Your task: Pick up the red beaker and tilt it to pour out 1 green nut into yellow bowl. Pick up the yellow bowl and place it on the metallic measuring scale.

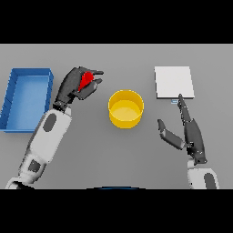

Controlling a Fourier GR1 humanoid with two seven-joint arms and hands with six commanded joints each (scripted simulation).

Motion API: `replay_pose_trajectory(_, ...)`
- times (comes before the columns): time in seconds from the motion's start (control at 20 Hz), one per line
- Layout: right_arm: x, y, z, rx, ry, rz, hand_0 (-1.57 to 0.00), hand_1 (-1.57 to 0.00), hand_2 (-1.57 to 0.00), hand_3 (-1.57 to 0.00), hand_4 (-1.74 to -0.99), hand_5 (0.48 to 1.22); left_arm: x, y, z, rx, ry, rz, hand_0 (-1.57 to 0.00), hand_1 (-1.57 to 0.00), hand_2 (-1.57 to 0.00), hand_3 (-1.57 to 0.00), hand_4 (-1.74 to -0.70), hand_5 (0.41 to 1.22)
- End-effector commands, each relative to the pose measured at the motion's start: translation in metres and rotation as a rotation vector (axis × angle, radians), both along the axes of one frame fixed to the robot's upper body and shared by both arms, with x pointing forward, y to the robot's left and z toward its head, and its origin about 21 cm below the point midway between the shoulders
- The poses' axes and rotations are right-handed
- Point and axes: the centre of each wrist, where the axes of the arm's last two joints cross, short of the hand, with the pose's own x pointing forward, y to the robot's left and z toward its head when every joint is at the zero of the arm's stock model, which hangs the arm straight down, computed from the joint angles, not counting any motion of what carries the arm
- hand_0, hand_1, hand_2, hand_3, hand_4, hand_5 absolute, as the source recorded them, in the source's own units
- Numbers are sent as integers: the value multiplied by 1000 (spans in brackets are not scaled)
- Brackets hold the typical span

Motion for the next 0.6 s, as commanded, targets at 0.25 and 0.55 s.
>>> replay_pose_trajectory(0.25, -3, 0, 4, 6, 16, -1, 1, 1, 1, 1, -1248, 711, -1, -7, 11, 188, 3, -56, -1564, -1565, -1565, -1565, -1734, 1112)
replay_pose_trajectory(0.55, -4, 4, 4, 17, 8, 6, 1, 1, 1, 1, -1267, 721, 14, -30, 25, 684, -130, -182, -1569, -1569, -1569, -1569, -1739, 1152)
